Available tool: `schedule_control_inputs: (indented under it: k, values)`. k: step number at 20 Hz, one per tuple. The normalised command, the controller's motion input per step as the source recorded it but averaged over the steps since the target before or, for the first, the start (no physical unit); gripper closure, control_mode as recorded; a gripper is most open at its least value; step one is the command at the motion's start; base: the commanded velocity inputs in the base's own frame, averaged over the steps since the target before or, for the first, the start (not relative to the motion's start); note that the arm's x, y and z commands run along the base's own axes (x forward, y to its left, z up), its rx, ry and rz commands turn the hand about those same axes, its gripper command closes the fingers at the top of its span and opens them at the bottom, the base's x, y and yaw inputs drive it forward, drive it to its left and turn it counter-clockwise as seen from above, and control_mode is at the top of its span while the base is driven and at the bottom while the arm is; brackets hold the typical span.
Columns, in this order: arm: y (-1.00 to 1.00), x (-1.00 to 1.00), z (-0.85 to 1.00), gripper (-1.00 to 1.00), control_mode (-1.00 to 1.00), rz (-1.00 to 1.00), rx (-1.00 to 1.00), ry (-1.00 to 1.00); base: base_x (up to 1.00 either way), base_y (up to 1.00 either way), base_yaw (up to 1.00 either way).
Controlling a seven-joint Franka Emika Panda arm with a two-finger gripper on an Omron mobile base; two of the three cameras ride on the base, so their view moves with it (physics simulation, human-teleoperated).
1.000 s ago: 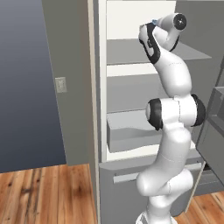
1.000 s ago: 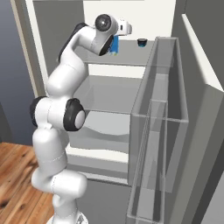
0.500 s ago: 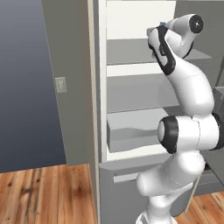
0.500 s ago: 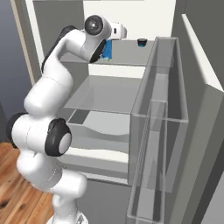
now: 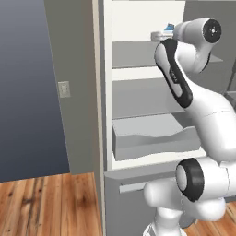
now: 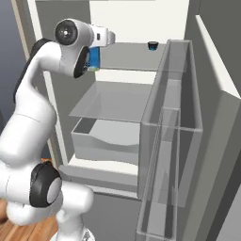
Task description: Take out the milk from the fridge and place it on the tray on the counter. Then take the sugar cube near the tray and place it in the tray.
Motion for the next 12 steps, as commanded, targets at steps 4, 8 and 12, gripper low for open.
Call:
schedule_control_inputs:
  k: [4, 8, 12]
  values:
    - [0.14, -1.0, 0.13, 1.0, -1.0, 0.0, 0.0, 0.06, 0.0, 0.0, 0.0]
    - [0.05, -1.0, 0.0, 1.0, -1.0, 0.0, 0.0, 0.1, 0.0, 0.0, 0.0]
    - [0.01, -1.0, -0.01, 1.0, -1.0, 0.0, 0.0, 0.05, 0.0, 0.0, 0.0]
